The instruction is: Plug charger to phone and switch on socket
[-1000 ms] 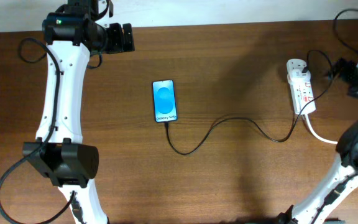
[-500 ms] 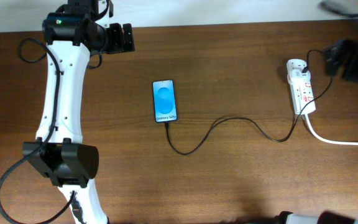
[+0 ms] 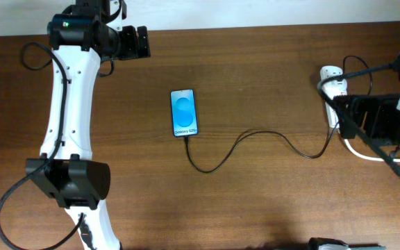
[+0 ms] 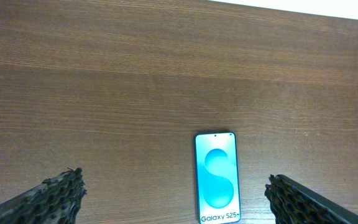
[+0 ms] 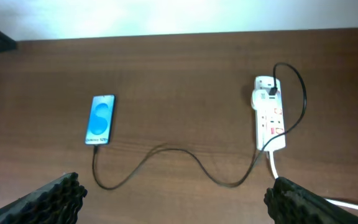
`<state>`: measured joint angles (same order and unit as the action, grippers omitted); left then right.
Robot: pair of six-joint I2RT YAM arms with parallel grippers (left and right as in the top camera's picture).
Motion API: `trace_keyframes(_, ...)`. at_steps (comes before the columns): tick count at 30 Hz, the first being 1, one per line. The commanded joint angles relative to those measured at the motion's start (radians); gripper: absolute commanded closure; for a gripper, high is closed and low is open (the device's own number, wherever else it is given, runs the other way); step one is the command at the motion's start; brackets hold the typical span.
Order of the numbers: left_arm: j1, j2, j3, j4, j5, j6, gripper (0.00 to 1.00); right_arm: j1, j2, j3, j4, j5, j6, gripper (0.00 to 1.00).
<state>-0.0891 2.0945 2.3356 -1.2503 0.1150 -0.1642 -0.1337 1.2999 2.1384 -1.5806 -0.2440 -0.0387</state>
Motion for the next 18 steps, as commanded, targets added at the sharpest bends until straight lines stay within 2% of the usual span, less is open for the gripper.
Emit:
trace_keyframes(1,0.0,0.002,0.004,-0.001,-0.008,0.002,0.01,0.009,0.002,-0.035,0.037,0.059,-0.01,0.01)
trace_keyframes(4,0.0,0.002,0.004,-0.001,-0.008,0.002,0.01,0.009,-0.083,-0.182,0.176,0.063,-0.01,0.02)
trace_keyframes(13,0.0,0.002,0.004,-0.001,-0.008,0.002,0.01,0.009,-0.722,-1.204,0.896,0.076,-0.008,0.02)
trace_keyframes(18,0.0,0.002,0.004,-0.001,-0.008,0.002,0.01,0.034,-0.983,-1.594,1.191,0.072,-0.006,0.02)
